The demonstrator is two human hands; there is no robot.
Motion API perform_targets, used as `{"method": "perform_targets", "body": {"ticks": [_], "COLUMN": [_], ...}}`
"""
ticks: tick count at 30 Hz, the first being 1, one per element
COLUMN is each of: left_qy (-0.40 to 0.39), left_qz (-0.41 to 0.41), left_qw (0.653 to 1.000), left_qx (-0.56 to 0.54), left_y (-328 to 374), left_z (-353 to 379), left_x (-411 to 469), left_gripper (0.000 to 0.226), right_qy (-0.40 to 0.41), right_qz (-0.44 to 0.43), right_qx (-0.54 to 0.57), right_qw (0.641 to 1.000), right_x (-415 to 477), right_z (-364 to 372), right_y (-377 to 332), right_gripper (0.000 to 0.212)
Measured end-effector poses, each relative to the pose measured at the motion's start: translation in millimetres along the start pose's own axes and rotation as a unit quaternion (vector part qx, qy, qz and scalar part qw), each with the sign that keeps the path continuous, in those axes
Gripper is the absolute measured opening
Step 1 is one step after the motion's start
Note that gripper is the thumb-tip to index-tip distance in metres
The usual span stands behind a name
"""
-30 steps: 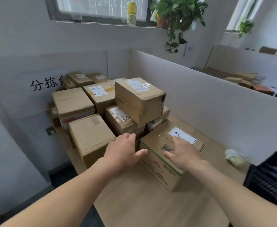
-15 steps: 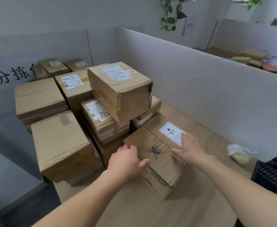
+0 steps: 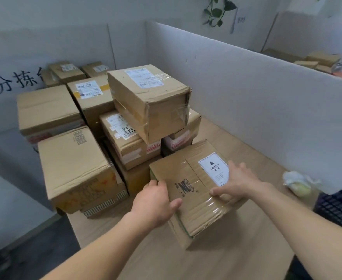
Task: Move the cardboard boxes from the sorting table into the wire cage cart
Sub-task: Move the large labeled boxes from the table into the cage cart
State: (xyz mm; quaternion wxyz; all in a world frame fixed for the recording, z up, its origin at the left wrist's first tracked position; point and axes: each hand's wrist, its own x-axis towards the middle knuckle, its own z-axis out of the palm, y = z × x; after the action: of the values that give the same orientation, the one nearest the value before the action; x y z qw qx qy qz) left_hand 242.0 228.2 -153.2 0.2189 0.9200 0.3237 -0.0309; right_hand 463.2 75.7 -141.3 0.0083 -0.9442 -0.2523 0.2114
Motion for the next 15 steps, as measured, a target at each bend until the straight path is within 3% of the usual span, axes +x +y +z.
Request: {"method": "perform_targets", "body": {"ticks": [5, 9, 15], "left_qy": [-0.006, -0.007, -0.004], "left_qz": [0.000, 0.000, -0.010], "left_qw": [1.000, 0.999, 0.993], "left_qx": [-0.026, -0.050, -0.116], "left_y": [-17, -38, -82], "left_z": [12, 15, 9], "left_x": [-28, -58, -114], "left_gripper": [0.086, 0.080, 0.073], "right_qy": [-0.001, -0.017, -0.026], "right_qz": [0.006, 0.020, 0.036], "right_qx": [0.026, 0.044, 0.180], "right_qw": [1.000, 0.999, 0.983], "right_x": [-32, -71, -143], "right_z": [25, 47, 89], "right_y": [1, -14, -48], "right_gripper": [0.123, 0.110, 0.108]}}
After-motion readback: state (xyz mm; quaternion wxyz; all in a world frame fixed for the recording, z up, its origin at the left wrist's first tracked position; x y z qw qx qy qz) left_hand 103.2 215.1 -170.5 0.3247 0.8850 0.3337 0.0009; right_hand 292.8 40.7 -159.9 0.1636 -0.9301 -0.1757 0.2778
